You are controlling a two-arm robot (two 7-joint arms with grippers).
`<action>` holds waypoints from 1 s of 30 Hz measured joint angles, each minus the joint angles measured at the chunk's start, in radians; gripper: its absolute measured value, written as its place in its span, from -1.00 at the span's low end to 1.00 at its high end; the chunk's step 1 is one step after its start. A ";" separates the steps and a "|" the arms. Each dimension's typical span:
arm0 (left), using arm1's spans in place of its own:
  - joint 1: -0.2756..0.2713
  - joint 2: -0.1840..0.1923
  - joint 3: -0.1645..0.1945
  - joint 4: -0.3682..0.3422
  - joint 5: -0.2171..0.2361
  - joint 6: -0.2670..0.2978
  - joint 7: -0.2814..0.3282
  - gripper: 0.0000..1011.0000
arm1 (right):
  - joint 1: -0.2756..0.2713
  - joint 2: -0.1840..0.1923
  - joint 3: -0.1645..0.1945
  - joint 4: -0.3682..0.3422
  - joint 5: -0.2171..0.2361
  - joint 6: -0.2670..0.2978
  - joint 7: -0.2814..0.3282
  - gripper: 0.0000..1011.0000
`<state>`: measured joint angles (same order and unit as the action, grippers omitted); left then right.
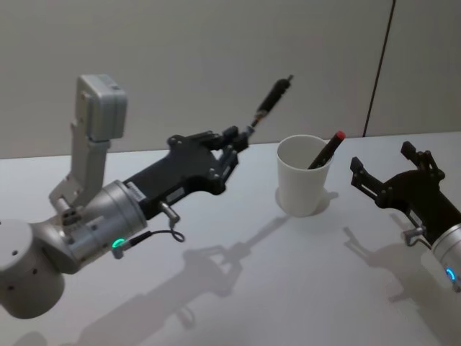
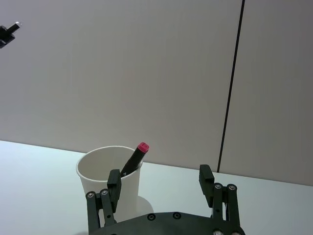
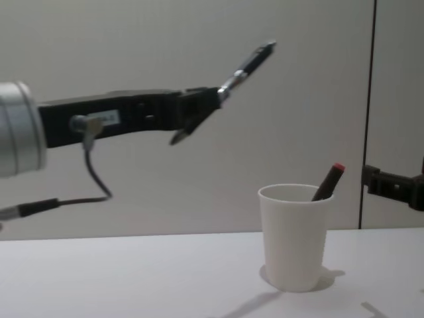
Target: Place the pen into the pen holder.
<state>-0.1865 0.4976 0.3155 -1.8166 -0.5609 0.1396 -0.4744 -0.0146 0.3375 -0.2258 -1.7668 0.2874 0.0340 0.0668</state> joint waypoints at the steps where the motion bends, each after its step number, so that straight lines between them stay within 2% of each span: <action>1: -0.003 -0.003 0.002 0.001 0.004 0.004 -0.006 -0.77 | 0.000 0.000 0.000 0.000 0.000 0.000 0.000 0.98; 11: -0.036 -0.042 0.032 0.015 0.047 0.041 -0.052 -0.77 | 0.000 0.000 0.000 0.000 0.000 0.000 0.000 0.98; 23: -0.063 -0.073 0.055 0.033 0.102 0.069 -0.045 -0.77 | 0.000 0.000 0.000 0.000 0.000 0.000 0.000 0.98; 30: -0.071 -0.081 0.060 0.038 0.118 0.075 -0.040 -0.77 | 0.000 0.000 0.000 0.000 0.000 0.000 0.000 0.98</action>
<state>-0.2575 0.4170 0.3759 -1.7785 -0.4427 0.2150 -0.5140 -0.0146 0.3374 -0.2258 -1.7668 0.2873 0.0340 0.0668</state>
